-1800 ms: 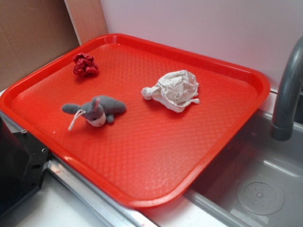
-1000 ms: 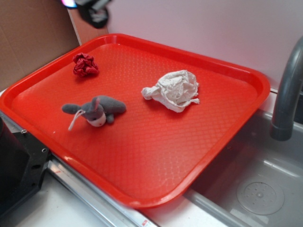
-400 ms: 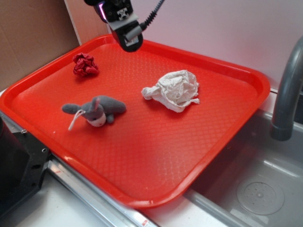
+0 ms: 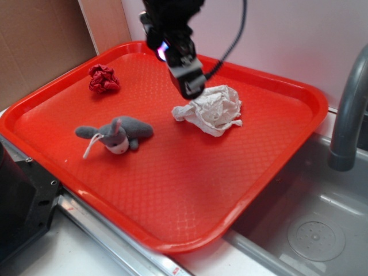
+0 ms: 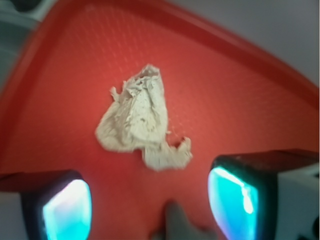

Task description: Grab the white paper.

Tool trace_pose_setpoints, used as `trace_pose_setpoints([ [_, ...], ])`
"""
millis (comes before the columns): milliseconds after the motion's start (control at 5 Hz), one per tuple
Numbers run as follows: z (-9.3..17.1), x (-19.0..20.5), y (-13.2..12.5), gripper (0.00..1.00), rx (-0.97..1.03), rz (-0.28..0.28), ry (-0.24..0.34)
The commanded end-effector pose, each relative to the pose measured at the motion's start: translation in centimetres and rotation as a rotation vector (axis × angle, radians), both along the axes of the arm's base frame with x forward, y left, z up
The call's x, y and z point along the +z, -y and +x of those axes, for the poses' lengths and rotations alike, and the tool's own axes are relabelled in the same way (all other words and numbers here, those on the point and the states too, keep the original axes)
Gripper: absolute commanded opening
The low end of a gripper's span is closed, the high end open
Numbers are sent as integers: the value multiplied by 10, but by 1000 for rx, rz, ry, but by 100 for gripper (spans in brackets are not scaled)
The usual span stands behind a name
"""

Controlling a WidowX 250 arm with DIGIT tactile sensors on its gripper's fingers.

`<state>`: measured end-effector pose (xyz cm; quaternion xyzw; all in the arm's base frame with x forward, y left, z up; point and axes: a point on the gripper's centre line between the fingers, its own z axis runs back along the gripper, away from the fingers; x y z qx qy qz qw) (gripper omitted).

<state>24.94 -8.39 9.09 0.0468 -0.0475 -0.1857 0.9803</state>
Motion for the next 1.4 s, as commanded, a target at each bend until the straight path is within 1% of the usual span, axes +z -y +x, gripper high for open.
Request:
trace_pose_setpoints([
  [0, 23, -26, 2, 100, -13, -36, -12],
  [200, 19, -41, 0, 100, 6, -68, -64],
  [400, 25, -40, 8, 0, 43, -84, -75],
  [600, 27, -37, 13, 0, 71, -86, -102],
  [800, 27, -32, 11, 0, 87, -79, -107],
  [1000, 20, -6, 9, 0, 139, -46, -107],
  [1200, -5, 43, 2, 0, 251, -9, -72],
])
